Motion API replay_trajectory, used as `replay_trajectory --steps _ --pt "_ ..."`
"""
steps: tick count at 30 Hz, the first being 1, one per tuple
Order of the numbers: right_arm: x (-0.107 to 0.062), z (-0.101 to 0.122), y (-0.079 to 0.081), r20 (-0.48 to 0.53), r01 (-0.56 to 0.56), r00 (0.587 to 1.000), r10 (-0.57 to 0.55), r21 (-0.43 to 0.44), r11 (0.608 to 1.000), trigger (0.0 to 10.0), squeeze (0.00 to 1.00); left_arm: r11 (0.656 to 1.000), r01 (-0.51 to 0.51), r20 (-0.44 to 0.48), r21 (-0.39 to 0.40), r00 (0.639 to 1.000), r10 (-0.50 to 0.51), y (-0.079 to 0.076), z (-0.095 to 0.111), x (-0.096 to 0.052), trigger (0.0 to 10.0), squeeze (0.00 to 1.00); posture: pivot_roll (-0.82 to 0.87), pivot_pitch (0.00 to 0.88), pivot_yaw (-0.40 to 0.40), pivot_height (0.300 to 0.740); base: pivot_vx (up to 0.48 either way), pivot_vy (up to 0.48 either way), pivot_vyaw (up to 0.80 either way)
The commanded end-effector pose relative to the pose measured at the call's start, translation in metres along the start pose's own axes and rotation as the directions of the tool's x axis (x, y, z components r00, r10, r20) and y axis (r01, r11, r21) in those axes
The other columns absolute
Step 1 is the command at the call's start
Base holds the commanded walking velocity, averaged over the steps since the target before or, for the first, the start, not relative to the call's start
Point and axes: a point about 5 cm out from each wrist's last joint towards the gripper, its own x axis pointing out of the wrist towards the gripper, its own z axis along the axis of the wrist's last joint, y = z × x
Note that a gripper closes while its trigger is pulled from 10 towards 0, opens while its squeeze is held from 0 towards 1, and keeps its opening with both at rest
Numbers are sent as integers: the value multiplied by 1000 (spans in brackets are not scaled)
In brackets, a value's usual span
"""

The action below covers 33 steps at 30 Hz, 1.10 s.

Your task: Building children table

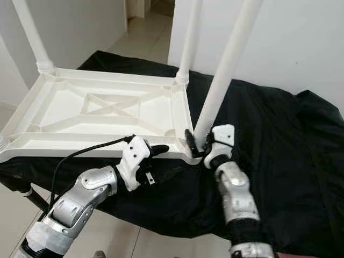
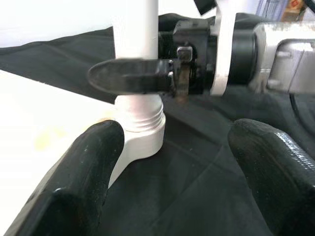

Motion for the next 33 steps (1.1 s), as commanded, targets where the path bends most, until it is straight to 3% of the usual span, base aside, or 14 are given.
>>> replay_trajectory --steps 1,10,11,12,26,27,33 --pt "0 -5 2 -21 -68 997 68 -5 998 10000 0 1000 8 -12 17 1000 -8 -1 -1 1 10000 0 -2 0 -103 740 0 0 0" --pt "10 -10 0 -61 -191 980 191 6 981 10000 0 1000 12 -13 27 1000 -11 -3 -1 3 10000 0 4 0 -101 740 0 0 0" --pt "11 -12 0 -64 -211 975 212 22 977 8549 0 1000 14 -11 27 1000 -13 -4 -1 4 10000 0 5 0 -102 740 0 0 0" --pt "13 -15 -4 -70 -214 974 215 25 976 0 0 1000 15 -10 27 1000 -15 -4 -1 5 10000 0 3 0 -101 740 0 0 0" --pt "7 -20 -22 -74 -177 981 181 54 983 0 0 999 16 -7 36 1000 -16 -4 -1 6 10000 0 -1 0 -98 740 0 0 0" --pt "6 -20 -23 -71 -171 982 175 54 984 10000 0 999 18 -6 36 1000 -18 -4 -1 6 10000 0 -7 0 -97 740 0 0 0" --pt "5 -20 -22 -59 -163 984 166 62 985 10000 0 999 22 -6 36 1000 -22 -4 0 7 10000 0 -12 0 -95 740 0 0 0"
